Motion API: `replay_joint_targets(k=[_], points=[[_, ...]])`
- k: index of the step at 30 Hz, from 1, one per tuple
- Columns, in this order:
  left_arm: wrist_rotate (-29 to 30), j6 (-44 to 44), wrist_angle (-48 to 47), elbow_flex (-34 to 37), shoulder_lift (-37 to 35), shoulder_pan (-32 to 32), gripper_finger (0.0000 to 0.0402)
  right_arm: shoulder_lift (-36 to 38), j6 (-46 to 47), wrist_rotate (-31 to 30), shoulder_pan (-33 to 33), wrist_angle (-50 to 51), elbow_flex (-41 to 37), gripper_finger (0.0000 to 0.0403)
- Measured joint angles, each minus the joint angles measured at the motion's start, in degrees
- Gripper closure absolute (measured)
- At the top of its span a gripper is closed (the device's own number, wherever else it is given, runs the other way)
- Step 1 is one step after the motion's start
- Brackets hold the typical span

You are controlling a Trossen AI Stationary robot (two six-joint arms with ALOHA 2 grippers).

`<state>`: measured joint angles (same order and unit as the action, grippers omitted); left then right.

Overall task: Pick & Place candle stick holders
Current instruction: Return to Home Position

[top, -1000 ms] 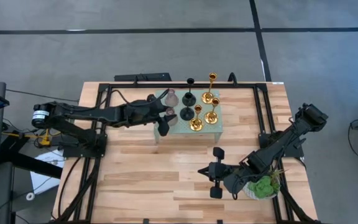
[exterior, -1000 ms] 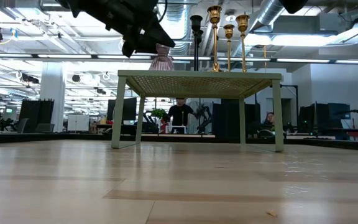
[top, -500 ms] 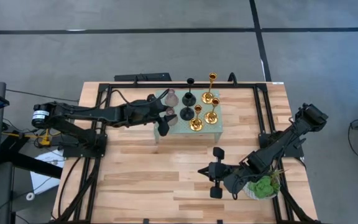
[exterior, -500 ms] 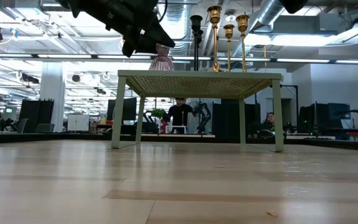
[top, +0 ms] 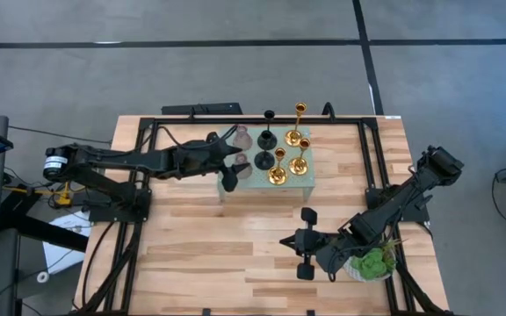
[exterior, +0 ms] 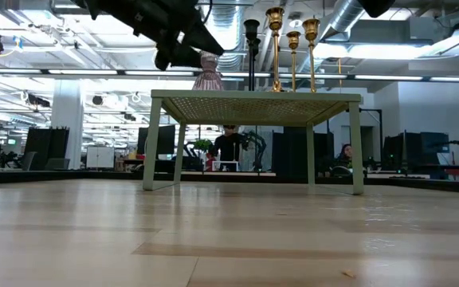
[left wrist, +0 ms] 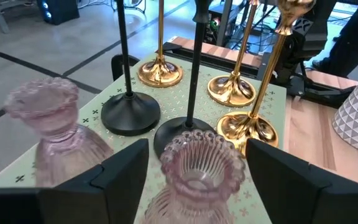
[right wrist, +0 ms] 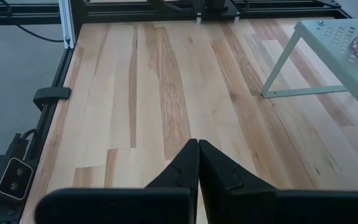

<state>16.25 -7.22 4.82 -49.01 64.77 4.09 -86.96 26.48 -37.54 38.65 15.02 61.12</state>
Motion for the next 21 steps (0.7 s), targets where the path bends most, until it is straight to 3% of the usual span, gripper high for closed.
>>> replay_joint_targets(k=[8, 14, 21], points=[[-0.3, -2.0, -8.4, 0.0, -9.4, -0.9, 0.0128, 0.0, 0.0, 0.0, 0.0, 1.1, 0.0, 0.0403], [-7.3, -3.3, -17.3, 0.1, -14.0, -3.7, 0.0133, 0.3, -4.7, 0.9, 0.7, 1.6, 0.0, 0.0403], [-8.0, 0.9, -18.4, 0.1, -14.9, -9.8, 0.0212, 7.3, -11.2, 8.4, -1.4, 6.1, 0.0, 0.0403]])
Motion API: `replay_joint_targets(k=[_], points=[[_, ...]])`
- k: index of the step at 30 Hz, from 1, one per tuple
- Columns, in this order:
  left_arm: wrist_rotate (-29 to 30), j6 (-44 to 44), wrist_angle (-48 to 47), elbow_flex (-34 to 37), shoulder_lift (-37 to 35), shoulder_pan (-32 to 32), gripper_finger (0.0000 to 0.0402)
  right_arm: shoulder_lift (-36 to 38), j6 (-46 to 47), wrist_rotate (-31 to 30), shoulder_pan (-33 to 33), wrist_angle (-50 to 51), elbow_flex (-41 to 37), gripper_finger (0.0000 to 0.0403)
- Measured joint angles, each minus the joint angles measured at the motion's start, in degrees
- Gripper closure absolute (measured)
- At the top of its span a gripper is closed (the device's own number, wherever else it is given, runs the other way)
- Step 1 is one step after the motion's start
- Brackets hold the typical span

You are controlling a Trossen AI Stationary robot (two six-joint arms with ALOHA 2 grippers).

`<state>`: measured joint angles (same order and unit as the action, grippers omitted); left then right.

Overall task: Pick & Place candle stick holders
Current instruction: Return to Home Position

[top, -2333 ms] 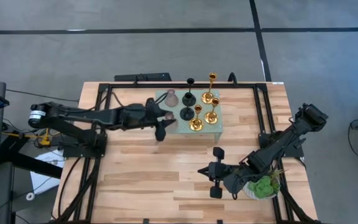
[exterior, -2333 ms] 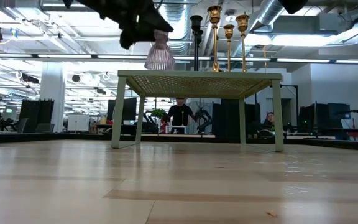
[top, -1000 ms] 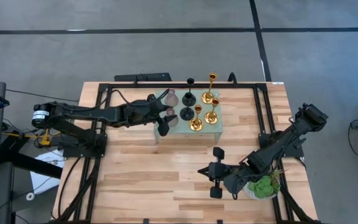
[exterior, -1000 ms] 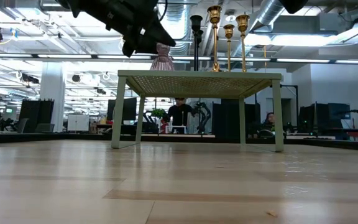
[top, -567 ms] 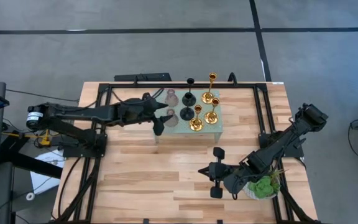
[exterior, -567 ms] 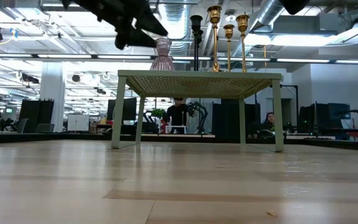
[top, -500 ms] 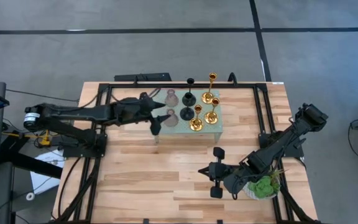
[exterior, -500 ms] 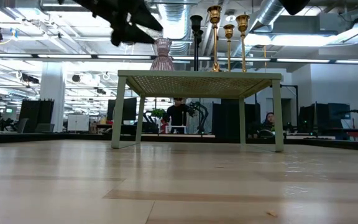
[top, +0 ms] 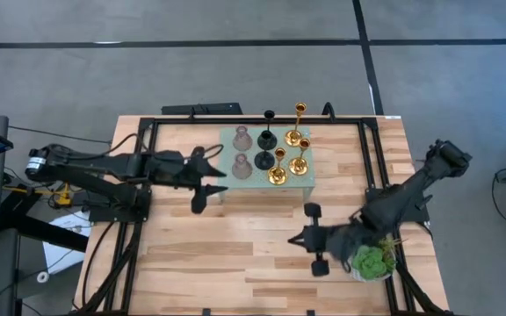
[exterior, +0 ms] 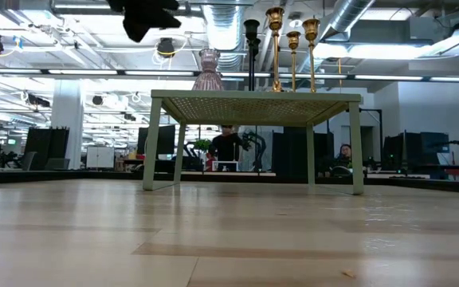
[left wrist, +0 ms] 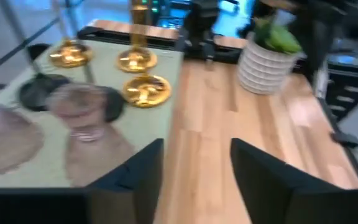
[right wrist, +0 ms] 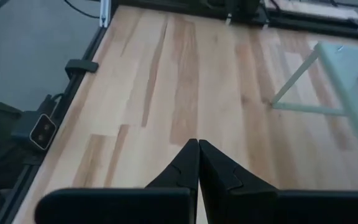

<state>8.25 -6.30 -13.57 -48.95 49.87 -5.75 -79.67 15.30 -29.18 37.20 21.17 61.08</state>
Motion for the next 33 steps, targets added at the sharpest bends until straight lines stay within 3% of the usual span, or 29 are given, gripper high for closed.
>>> replay_joint_targets(k=[5, 8, 12, 17, 20, 23, 28, 33], points=[[4.3, 6.0, 0.4, 0.0, 0.2, -6.0, 0.0293, 6.5, -9.1, 6.4, -4.6, 1.1, -0.1, 0.0403], [14.0, 8.8, 0.8, 0.0, 0.0, -10.8, 0.0339, 11.0, -13.6, 10.8, -8.2, 2.4, -0.7, 0.0403], [25.2, 13.0, 0.8, 0.0, -1.1, -18.1, 0.0391, 18.6, -15.4, 11.1, -12.1, 4.4, -4.0, 0.0403], [33.1, 15.6, 1.0, 0.0, -4.2, -25.8, 0.0396, 31.0, -15.6, 11.8, -14.4, 5.2, -10.4, 0.0403], [36.6, 15.7, 1.1, 0.0, -5.7, -28.2, 0.0396, 38.8, -18.0, 18.2, -15.2, 5.1, -13.8, 0.0403], [37.9, 17.9, 1.9, 0.0, -6.1, -29.3, 0.0396, 45.2, -23.4, 24.8, -17.0, 2.8, -16.7, 0.0403], [38.5, 25.4, 5.3, 0.0, -5.6, -29.1, 0.0396, 52.0, -28.5, 27.7, -21.9, 5.0, -18.2, 0.0403], [37.8, 30.0, 9.8, 0.0, -7.0, -27.9, 0.0396, 57.6, -27.5, 29.4, -25.6, 8.7, -18.3, 0.0403]])
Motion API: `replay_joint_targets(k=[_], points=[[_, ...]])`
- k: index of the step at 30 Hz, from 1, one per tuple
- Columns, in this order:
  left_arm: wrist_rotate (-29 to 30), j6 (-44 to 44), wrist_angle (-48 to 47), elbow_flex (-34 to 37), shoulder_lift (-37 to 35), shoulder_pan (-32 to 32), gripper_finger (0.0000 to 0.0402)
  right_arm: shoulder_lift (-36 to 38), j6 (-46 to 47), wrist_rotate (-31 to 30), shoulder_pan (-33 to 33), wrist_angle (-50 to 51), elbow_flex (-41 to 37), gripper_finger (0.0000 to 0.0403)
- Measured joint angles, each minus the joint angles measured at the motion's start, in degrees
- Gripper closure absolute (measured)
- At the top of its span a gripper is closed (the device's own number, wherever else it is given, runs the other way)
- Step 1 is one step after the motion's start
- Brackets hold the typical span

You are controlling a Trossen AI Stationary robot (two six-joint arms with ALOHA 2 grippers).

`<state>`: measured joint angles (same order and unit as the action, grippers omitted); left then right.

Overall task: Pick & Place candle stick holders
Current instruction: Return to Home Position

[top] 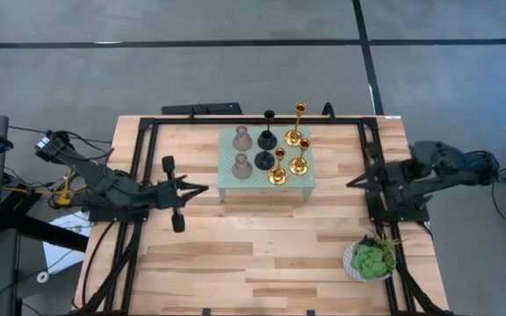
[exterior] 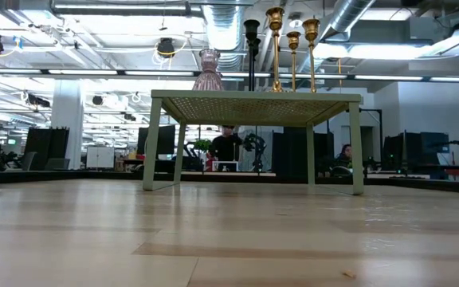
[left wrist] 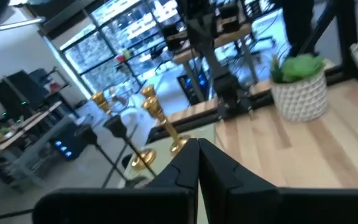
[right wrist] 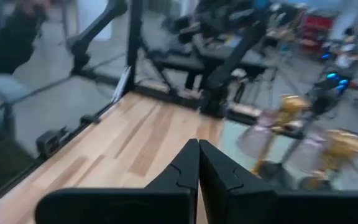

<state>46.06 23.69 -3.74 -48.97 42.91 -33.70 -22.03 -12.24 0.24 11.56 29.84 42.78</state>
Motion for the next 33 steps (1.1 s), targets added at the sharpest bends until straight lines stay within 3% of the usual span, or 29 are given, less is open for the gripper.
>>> replay_joint_targets(k=[7, 11, 15, 17, 26, 33], points=[[-4.3, 0.5, 0.8, 4.0, -6.0, 0.7, 0.0396, 9.0, 1.7, -0.8, -2.2, -2.4, -4.4, 0.0403], [-5.2, -0.4, 1.9, 8.0, -13.5, 0.6, 0.0396, 14.2, 4.2, -1.5, -2.9, -2.5, -8.2, 0.0403], [-11.6, -1.7, 1.8, 12.1, -22.0, 0.3, 0.0396, 18.3, 6.1, -1.8, -3.1, -2.4, -10.4, 0.0403], [-12.0, -1.8, 1.7, 14.2, -26.2, 0.3, 0.0396, 19.9, 6.6, -1.7, -3.1, -1.9, -10.9, 0.0403], [-10.4, -3.2, -0.3, 21.7, -40.4, 0.3, 0.0396, 21.3, 6.3, -3.5, -3.1, -0.7, -11.3, 0.0403], [-4.9, -4.6, -0.5, 25.6, -42.8, 0.3, 0.0396, 19.7, 6.3, -3.5, -3.1, -1.9, -11.4, 0.0403]])
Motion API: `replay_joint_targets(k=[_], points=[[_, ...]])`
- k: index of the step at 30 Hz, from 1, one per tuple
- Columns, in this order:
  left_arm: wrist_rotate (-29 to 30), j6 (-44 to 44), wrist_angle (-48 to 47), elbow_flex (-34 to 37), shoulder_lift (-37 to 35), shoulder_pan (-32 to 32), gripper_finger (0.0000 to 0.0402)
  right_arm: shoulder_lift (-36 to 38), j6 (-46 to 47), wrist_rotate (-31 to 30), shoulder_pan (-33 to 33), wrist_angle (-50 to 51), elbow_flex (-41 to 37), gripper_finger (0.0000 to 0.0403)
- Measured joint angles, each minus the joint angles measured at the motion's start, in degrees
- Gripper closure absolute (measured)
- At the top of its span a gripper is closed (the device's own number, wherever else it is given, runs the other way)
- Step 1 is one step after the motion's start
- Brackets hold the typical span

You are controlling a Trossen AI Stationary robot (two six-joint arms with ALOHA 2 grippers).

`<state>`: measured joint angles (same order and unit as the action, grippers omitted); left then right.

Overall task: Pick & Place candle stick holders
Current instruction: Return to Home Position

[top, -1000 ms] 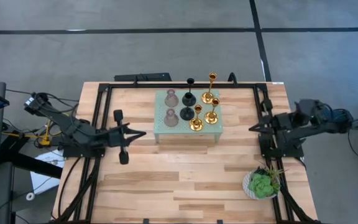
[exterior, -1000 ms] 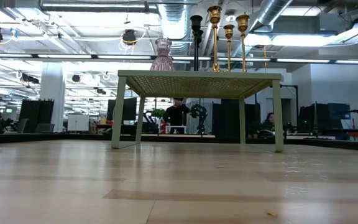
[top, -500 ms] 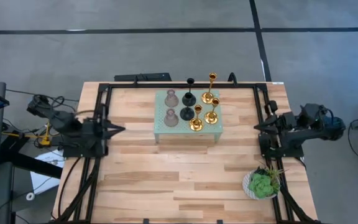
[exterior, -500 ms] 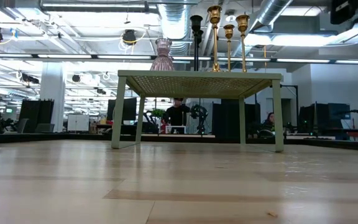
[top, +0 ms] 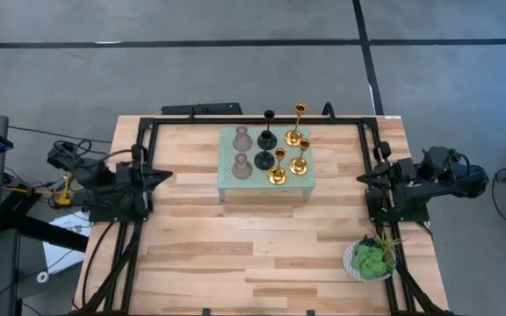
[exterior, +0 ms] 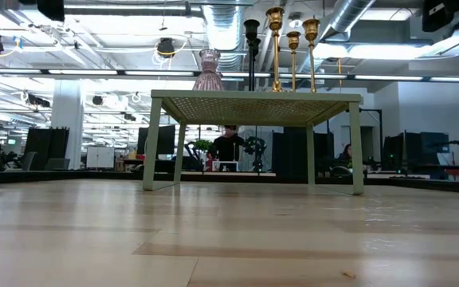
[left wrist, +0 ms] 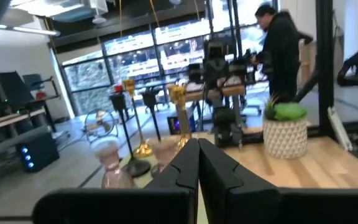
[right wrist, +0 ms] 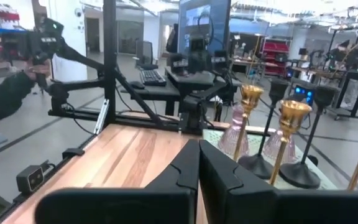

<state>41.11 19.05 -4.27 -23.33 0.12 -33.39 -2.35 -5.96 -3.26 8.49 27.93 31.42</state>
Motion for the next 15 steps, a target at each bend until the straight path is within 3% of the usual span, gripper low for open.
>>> replay_joint_targets(k=[6, 15], points=[[3.2, -2.4, 0.1, 1.3, -0.1, 0.0, 0.0396, 0.2, 0.0, 0.0, 0.0, -0.1, 0.0, 0.0403], [2.2, -4.7, 0.4, 3.7, -0.1, 0.0, 0.0396, 0.2, 1.3, -4.0, 0.0, -5.0, -3.9, 0.0403]])
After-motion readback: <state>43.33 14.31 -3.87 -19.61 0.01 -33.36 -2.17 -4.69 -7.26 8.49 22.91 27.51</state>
